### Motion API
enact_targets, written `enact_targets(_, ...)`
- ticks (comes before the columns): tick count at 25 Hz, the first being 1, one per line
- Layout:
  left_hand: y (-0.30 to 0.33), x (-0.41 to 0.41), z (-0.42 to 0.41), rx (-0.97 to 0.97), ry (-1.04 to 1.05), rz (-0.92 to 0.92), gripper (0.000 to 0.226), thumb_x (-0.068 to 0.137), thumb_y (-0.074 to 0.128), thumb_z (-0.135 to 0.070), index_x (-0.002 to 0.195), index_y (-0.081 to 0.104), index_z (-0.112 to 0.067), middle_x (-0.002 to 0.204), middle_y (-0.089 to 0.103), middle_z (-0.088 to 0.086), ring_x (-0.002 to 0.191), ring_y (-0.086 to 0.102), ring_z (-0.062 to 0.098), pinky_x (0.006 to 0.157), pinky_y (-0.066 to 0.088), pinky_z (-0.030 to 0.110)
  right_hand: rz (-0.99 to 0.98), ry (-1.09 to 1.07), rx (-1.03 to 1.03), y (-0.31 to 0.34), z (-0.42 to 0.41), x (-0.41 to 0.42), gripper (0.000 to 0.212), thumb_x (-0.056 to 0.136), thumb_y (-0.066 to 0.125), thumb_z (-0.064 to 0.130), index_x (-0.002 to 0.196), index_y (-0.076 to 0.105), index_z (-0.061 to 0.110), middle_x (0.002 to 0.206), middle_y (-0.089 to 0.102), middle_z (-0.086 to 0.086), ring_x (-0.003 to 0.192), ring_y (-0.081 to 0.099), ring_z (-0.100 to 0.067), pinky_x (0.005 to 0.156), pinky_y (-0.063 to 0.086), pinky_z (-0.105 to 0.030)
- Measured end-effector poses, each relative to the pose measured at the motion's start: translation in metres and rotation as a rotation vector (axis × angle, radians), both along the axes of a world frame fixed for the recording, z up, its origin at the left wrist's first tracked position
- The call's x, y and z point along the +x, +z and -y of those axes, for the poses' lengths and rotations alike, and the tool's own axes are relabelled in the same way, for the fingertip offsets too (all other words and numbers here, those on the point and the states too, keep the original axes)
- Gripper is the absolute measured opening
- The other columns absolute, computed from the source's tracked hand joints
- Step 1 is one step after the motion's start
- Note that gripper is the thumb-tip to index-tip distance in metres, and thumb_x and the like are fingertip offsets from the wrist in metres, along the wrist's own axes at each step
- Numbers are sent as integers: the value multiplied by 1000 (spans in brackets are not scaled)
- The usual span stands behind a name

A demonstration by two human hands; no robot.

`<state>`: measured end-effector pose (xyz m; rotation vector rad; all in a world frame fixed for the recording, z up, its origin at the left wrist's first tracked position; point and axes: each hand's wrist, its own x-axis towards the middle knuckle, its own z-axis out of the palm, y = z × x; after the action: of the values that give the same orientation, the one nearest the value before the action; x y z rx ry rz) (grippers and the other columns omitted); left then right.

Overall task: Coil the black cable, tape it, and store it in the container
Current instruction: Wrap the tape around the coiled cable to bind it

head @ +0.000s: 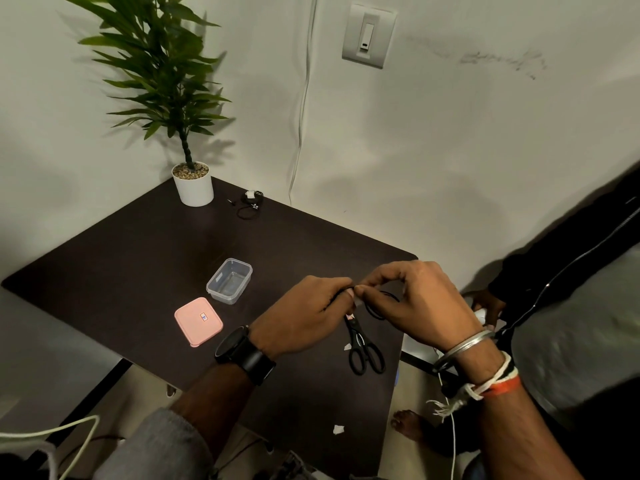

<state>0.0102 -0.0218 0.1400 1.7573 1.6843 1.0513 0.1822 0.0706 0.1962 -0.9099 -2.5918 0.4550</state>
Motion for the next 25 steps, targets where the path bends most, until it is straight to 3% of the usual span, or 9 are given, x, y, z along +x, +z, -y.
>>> enact_targets(2, -1, 1, 1, -9, -5, 34, 36, 98, 37, -41, 85, 63, -19, 74, 65, 1, 64, 59, 21, 65, 48, 47, 9, -23, -14, -2, 2, -1, 16, 86, 69, 51, 81, 73, 36, 64, 53, 47, 57, 50, 20, 44, 22, -14)
enact_targets(6, -3, 3, 2, -9, -14, 8, 30, 95, 45, -43, 84, 60, -19, 68, 59, 1, 60, 52, 21, 58, 45, 44, -2, -64, -18, -6, 1, -1, 22, 83, 67, 59, 81, 71, 37, 60, 59, 30, 63, 51, 21, 46, 25, -18)
enact_targets(10, -2, 3, 0, -10, -11, 2, 25, 98, 47, -38, 84, 58, -21, 66, 56, 0, 58, 50, 20, 55, 42, 38, -54, -22, -73, -5, 0, -1, 19, 85, 66, 57, 89, 70, 40, 74, 68, 26, 62, 53, 18, 51, 34, -19)
enact_targets(13, 0, 4, -1, -25, -8, 29, 25, 99, 46, -37, 84, 59, -21, 67, 58, 1, 58, 51, 20, 56, 42, 38, -67, 11, 3, -1, 3, 3, 18, 86, 64, 54, 100, 66, 42, 82, 70, 21, 62, 57, 11, 55, 40, -20)
enact_targets(17, -1, 4, -2, -53, 2, 48, 24, 100, 46, -34, 83, 60, -24, 65, 55, -5, 57, 49, 14, 56, 42, 35, 38, 53, 208, 2, 7, 7, 24, 87, 56, 52, 100, 73, 42, 88, 74, 20, 82, 67, -5, 67, 54, -29)
enact_targets(20, 0, 6, -3, -78, 4, 56, 24, 102, 47, -32, 84, 61, -25, 68, 58, -5, 59, 53, 17, 56, 42, 31, 97, 79, 290, 7, 9, 6, 21, 85, 61, 50, 97, 76, 42, 86, 75, 20, 82, 69, -10, 72, 52, -30)
enact_targets(25, 7, 7, -4, -95, 14, -22, 26, 102, 46, -30, 86, 65, -24, 71, 65, -2, 64, 60, 20, 62, 48, 39, 216, 71, 249, 8, 8, 5, 21, 88, 62, 54, 102, 74, 44, 96, 74, 21, 100, 67, -9, 98, 47, -44)
